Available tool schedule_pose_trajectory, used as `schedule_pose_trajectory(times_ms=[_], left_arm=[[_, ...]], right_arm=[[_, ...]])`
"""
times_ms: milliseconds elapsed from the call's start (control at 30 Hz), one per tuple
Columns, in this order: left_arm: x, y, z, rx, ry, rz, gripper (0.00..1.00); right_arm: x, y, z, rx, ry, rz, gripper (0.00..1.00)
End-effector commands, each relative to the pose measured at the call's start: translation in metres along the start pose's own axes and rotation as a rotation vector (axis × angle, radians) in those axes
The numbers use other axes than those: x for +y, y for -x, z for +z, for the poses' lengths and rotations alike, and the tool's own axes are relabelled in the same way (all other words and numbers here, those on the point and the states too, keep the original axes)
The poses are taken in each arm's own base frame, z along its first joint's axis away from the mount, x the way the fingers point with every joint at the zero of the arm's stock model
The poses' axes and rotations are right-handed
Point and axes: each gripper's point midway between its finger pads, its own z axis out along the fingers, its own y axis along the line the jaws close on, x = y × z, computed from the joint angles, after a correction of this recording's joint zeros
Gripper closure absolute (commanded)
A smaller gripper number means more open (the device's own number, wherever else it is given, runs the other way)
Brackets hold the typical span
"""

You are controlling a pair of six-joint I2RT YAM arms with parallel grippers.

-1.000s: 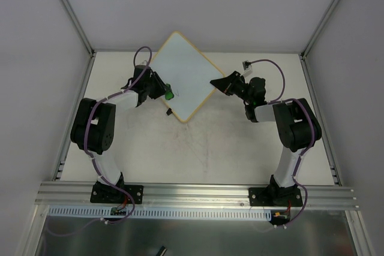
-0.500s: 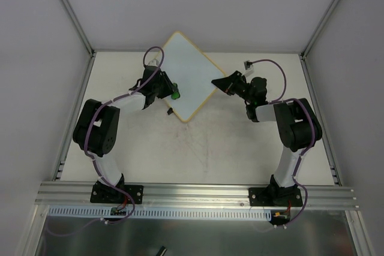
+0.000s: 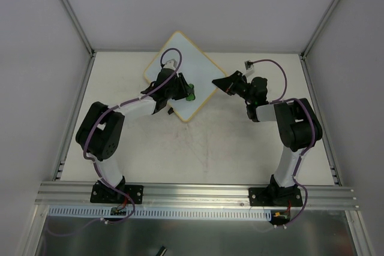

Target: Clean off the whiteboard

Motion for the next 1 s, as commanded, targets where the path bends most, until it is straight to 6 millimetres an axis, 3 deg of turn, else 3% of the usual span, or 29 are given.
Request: schedule_pose_trajectory(times_ms=[0, 133, 200, 233, 267, 400, 467, 567, 600, 667, 700, 800, 967], left_arm=[[-0.006, -0.030, -0.006, 0.074, -0.012, 0.034, 1.00], [-0.011, -0.011, -0.025, 0.049, -0.004, 0.061, 1.00], [-0.025, 0.016, -0.051, -0.010, -0.007, 0.075, 1.00], [-0.020, 0.020, -0.063, -0.011, 0.031, 0.098, 1.00], [-0.030, 0.036, -0.083, -0.052, 0.020, 0.108, 1.00], [-0.026, 0.067, -0.139, -0.113, 0.091, 0.130, 0.99], [-0.022, 0.066, -0.166, -0.101, 0.093, 0.118, 0.98], [0.003, 0.054, -0.191, -0.103, 0.136, 0.103, 0.96], [0.024, 0.036, -0.192, -0.066, 0.183, 0.094, 0.94], [0.047, 0.036, -0.204, -0.091, 0.212, 0.049, 0.94], [0.065, 0.022, -0.202, -0.060, 0.244, 0.033, 0.94], [0.095, 0.006, -0.200, -0.002, 0.280, -0.011, 0.95], [0.119, -0.020, -0.188, 0.092, 0.337, -0.022, 0.99]], right_arm=[[0.036, 0.013, 0.006, -0.013, 0.120, -0.063, 1.00], [0.037, 0.015, 0.005, -0.018, 0.122, -0.067, 1.00], [0.037, 0.015, 0.005, -0.019, 0.120, -0.066, 1.00], [0.035, 0.016, 0.004, -0.022, 0.116, -0.065, 1.00], [0.036, 0.017, 0.004, -0.023, 0.117, -0.066, 1.00], [0.035, 0.019, 0.004, -0.026, 0.118, -0.068, 1.00], [0.036, 0.019, 0.003, -0.028, 0.120, -0.068, 1.00], [0.038, 0.019, 0.004, -0.028, 0.126, -0.073, 1.00], [0.038, 0.021, 0.003, -0.031, 0.127, -0.074, 1.00], [0.039, 0.021, 0.003, -0.033, 0.129, -0.077, 1.00], [0.039, 0.021, 0.003, -0.033, 0.126, -0.077, 1.00], [0.040, 0.021, 0.002, -0.033, 0.127, -0.081, 1.00], [0.040, 0.020, 0.002, -0.018, 0.122, -0.083, 1.00]])
